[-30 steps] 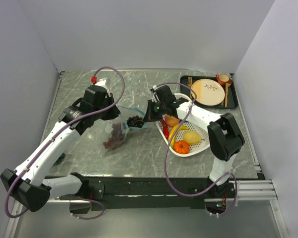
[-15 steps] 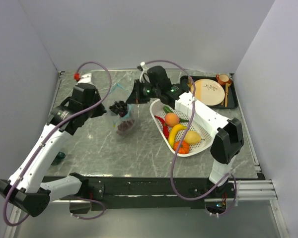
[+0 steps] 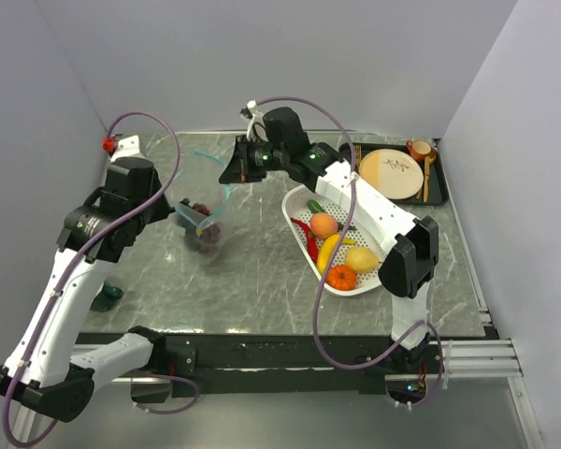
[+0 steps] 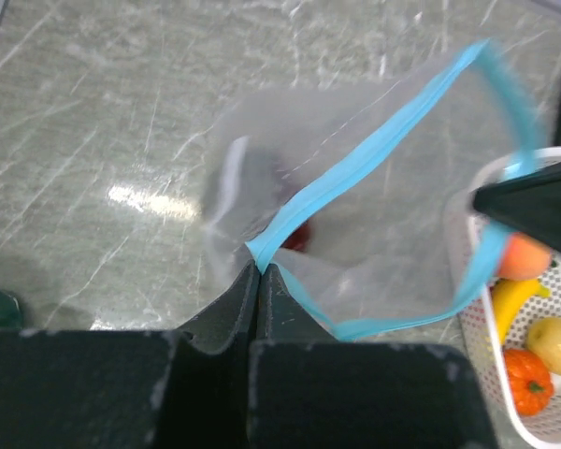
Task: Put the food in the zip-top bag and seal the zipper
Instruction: Adjust the zipper food storage bag at the center of the board, then pick up the fake fruit from the bin.
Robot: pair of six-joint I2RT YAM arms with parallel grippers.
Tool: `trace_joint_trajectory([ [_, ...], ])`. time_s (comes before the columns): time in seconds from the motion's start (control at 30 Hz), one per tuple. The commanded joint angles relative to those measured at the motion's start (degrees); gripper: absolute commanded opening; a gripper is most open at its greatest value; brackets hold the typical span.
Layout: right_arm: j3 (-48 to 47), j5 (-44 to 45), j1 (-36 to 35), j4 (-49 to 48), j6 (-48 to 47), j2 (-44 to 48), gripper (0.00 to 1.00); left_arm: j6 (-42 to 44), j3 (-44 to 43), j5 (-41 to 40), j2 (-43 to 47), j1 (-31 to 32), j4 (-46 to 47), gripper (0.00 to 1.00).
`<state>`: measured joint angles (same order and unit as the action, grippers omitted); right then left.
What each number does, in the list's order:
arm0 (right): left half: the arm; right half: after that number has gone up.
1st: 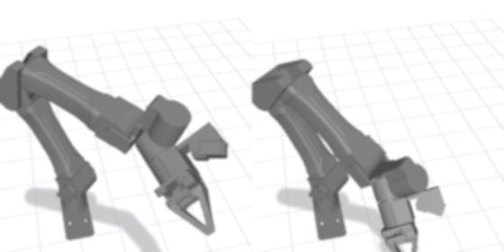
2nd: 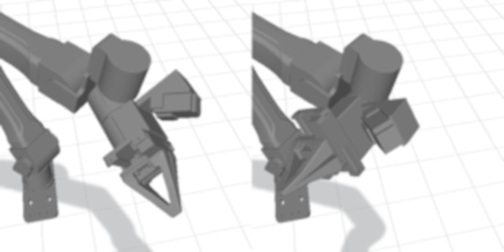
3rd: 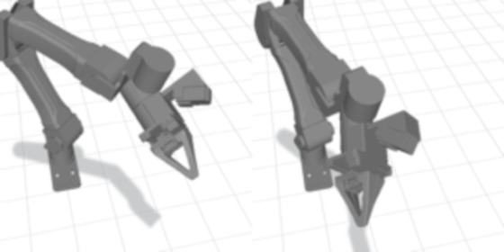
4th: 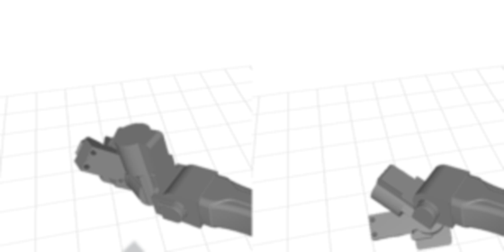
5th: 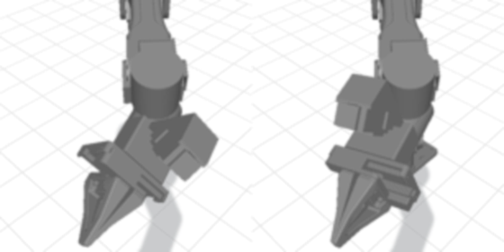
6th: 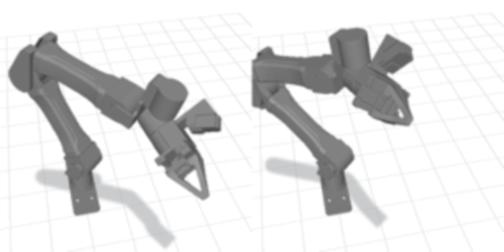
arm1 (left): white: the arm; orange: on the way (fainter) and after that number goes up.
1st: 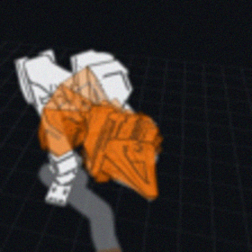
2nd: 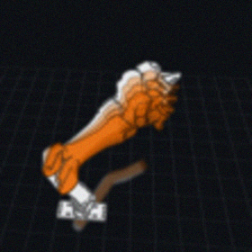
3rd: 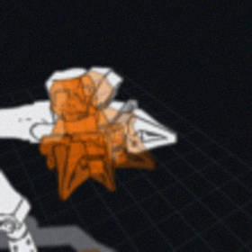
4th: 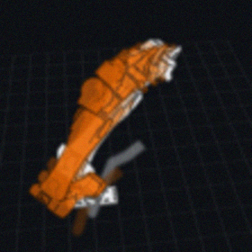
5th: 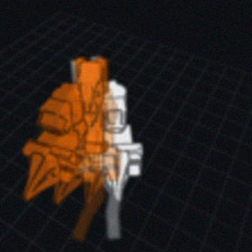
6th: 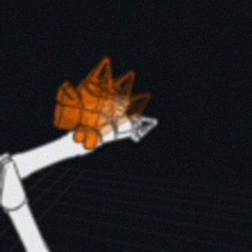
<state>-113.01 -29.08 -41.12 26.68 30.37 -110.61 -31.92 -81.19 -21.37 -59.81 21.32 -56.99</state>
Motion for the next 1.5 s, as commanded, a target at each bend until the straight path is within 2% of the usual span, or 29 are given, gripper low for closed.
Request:
trace_joint_trajectory([
  [0.0, 2.9, -2.6, -0.3, -0.4, 0.0, 0.8, 0.03, 2.5, -5.8, 1.6, 1.0, -0.3, 2.4, 0.01],
  [0.1, 8.5, 0.8, -0.1, -0.7, -1.3, 1.2, 0.04, 3.8, -4.6, 4.6, -2.3, -0.3, 3.6, 0.01],
  [0.2, 19.1, 2.1, 0.9, -6.7, -0.3, 2.5, 0.05, 4.1, -0.4, 12.6, -5.5, -0.3, 6.2, 0.01],
  [0.23, 23.2, 1.6, 1.3, -7.8, 0.9, 2.5, 0.05, 4.0, 3.6, 15.9, -5.8, -0.3, 9.2, 0.01],
  [0.33, 28.6, 2.1, 1.9, -11.0, 1.5, 2.9, 0.07, 2.7, 10.8, 20.6, -7.5, -0.2, 14.1, 0.01],
  [0.47, 31.9, 5.0, 2.3, -11.9, 1.3, 4.6, 0.14, 1.2, 14.5, 23.6, -8.7, -0.2, 17.2, 0.01],
  [0.53, 32.9, 6.1, 3.0, -12.3, 1.2, 5.8, 0.22, 1.2, 14.7, 24.8, -9.0, -0.2, 17.8, 0.01],
  [0.6, 33.3, 7.5, 3.6, -11.8, 1.0, 7.2, 0.24, 1.3, 14.1, 25.7, -9.8, -0.2, 17.8, 0.01],
  [0.63, 33.6, 9.5, 3.9, -11.7, 0.9, 7.9, 0.37, 1.3, 14.0, 25.9, -9.9, -0.1, 17.7, 0.01],
  [0.7, 34.3, 11.2, 4.6, -11.1, 0.6, 10.1, 0.4, 1.5, 13.7, 27.1, -10.0, -0.1, 18.1, 0.01],
  [0.73, 34.5, 13.4, 4.8, -10.9, 0.4, 10.9, 0.51, 1.5, 13.6, 27.6, -10.0, -0.1, 18.1, 0.01],
  [0.9, 39.5, 20.8, 6.8, -10.9, 0.5, 20.2, 0.52, 1.1, 12.8, 30.5, -10.1, 0.0, 18.7, 0.01],
  [0.93, 40.7, 21.9, 8.2, -11.0, 0.5, 21.7, 0.6, 0.9, 12.9, 30.6, -10.1, 0.1, 18.9, 0.01],
  [0.97, 41.6, 24.1, 9.0, -9.9, 0.7, 24.2, 0.6, 0.7, 12.9, 30.8, -10.1, 0.1, 19.2, 0.01],
  [1.23, 50.4, 27.3, 19.3, -4.0, -0.7, 28.4, 0.61, 0.2, 15.0, 30.3, -8.4, 1.1, 22.2, 0.01],
  [1.27, 50.5, 27.9, 20.3, -2.3, -0.8, 28.1, 0.71, 0.3, 15.2, 30.4, -8.0, 1.2, 22.6, 0.01],
  [1.3, 50.8, 28.4, 20.6, -1.5, -1.0, 28.0, 0.75, 0.5, 15.4, 30.6, -7.9, 1.2, 22.8, 0.01],
  [1.47, 54.2, 30.7, 22.0, 0.2, 0.1, 31.0, 0.78, 0.1, 16.3, 30.4, -7.0, 1.3, 23.5, 0.01],
])
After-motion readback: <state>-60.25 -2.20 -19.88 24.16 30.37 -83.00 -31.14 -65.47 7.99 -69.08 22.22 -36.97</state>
